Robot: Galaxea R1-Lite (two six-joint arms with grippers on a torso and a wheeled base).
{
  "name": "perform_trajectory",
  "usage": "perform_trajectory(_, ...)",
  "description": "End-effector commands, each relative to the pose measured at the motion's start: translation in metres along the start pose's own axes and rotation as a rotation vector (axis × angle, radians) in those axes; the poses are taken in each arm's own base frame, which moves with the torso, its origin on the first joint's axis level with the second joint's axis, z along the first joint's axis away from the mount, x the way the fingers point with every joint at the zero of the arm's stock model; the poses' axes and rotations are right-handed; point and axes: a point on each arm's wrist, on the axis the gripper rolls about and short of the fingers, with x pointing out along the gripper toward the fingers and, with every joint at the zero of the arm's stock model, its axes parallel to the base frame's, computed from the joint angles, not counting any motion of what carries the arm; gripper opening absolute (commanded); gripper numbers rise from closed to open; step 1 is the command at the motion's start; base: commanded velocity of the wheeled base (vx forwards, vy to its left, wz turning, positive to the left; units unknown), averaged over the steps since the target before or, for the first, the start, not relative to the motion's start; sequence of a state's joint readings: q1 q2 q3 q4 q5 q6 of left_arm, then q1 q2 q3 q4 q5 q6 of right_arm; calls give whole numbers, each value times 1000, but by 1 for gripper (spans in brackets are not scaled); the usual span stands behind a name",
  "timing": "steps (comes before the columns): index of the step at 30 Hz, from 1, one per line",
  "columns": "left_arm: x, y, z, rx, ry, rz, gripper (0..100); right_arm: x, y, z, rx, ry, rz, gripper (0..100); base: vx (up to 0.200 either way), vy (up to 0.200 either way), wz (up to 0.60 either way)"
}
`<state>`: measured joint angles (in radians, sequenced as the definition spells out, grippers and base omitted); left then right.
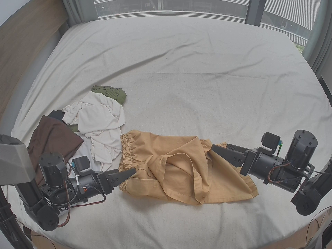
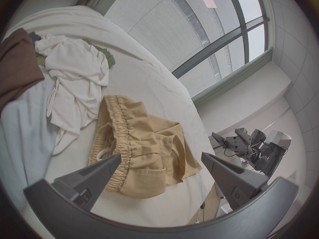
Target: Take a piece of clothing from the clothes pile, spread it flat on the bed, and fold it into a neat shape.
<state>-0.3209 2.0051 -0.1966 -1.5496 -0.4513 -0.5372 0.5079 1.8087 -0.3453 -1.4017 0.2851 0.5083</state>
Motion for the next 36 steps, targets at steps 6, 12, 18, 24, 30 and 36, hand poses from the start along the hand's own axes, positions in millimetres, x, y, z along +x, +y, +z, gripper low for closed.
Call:
perform_trajectory(6, 13, 16, -11, -34, 48, 36, 100, 1, 0, 0, -1, 1, 2, 100, 0, 0, 0)
perform_trajectory(12, 21, 24, -11, -38, 46, 47, 100, 1, 0, 0, -2, 1, 2, 100, 0, 0, 0)
perform_trajectory(18, 25, 29, -9, -41, 34, 52, 100, 1, 0, 0, -2, 1, 2, 100, 0, 0, 0)
perform_trajectory(24, 29, 30, -7, -38, 28, 43, 100, 1, 0, -1, -2, 3, 2, 100, 0, 0, 0)
perform_trajectory(30, 35, 21, -3, -106, 16, 2, 100, 1, 1, -2, 0, 8, 6, 100, 0, 0, 0)
perform_trajectory(36, 32, 2, 6, -176, -9, -65, 100, 2, 1, -3, 1, 10, 5, 100, 0, 0, 0)
